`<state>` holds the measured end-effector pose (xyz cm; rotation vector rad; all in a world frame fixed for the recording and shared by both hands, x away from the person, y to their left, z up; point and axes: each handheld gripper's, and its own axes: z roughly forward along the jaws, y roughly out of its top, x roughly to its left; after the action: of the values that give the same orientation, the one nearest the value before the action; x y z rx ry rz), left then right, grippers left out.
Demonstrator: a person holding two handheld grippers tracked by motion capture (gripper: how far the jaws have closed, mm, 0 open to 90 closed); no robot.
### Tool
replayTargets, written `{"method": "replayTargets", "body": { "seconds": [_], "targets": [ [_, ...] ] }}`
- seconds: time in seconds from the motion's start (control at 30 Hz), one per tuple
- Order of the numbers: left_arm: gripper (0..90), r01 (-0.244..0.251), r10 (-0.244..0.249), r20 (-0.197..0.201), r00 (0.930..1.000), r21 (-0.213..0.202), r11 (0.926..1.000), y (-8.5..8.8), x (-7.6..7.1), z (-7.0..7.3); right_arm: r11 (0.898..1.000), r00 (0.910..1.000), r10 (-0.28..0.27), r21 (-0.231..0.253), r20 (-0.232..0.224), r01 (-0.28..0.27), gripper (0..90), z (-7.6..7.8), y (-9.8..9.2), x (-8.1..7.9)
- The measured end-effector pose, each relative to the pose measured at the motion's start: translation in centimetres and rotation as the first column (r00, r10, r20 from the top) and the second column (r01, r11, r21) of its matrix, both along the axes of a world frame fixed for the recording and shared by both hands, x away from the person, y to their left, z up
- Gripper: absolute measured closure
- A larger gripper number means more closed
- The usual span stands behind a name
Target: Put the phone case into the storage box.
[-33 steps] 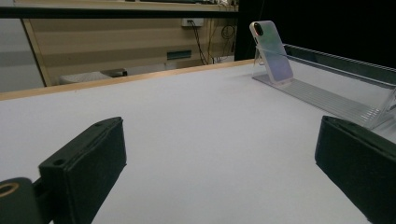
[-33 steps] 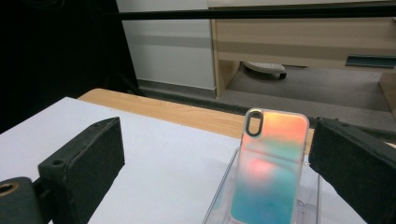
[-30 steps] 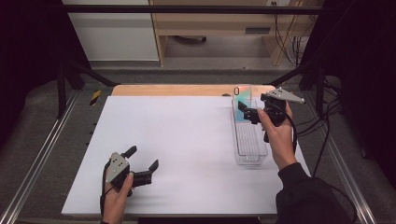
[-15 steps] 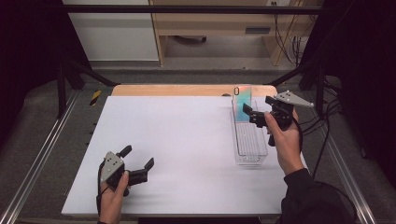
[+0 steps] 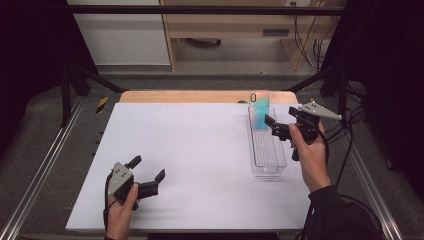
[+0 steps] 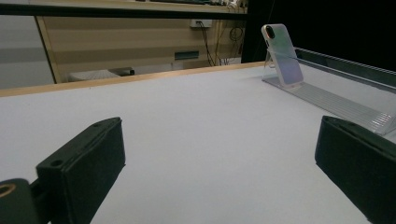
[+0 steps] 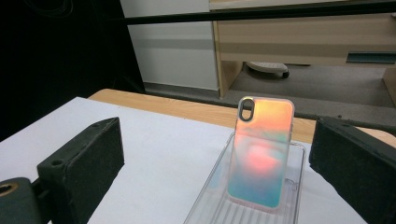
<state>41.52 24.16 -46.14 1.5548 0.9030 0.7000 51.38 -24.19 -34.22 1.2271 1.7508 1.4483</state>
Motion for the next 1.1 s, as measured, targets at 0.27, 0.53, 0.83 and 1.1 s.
{"method": "replayTargets", "body": {
  "seconds": [0.27, 0.53, 0.83, 1.1],
  "targets": [
    [1.1, 0.008, -0.008, -0.001, 1.0, 0.008, 0.9999, -0.1, 0.0, 0.0, 1.0, 1.0, 0.002, -0.011, 0.002, -0.002, 3.4, -0.2, -0.2, -0.6],
    [1.1, 0.006, -0.006, -0.002, 1.0, 0.007, 1.0, -0.1, 0.0, 0.0, 1.0, 1.0, 0.001, -0.012, 0.004, -0.001, 3.4, -0.2, -0.7, -1.0],
    [1.1, 0.006, -0.006, -0.001, 1.0, 0.004, 1.0, -0.1, 0.0, 0.0, 1.0, 1.0, 0.002, -0.008, 0.007, -0.002, 3.4, -0.2, -1.1, -1.7],
    [1.1, 0.004, -0.004, -0.001, 1.0, 0.001, 1.0, 0.0, 0.0, 0.0, 1.0, 1.0, -0.001, -0.008, 0.003, 0.001, 3.4, -0.5, -1.6, -2.2]
  ]
}}
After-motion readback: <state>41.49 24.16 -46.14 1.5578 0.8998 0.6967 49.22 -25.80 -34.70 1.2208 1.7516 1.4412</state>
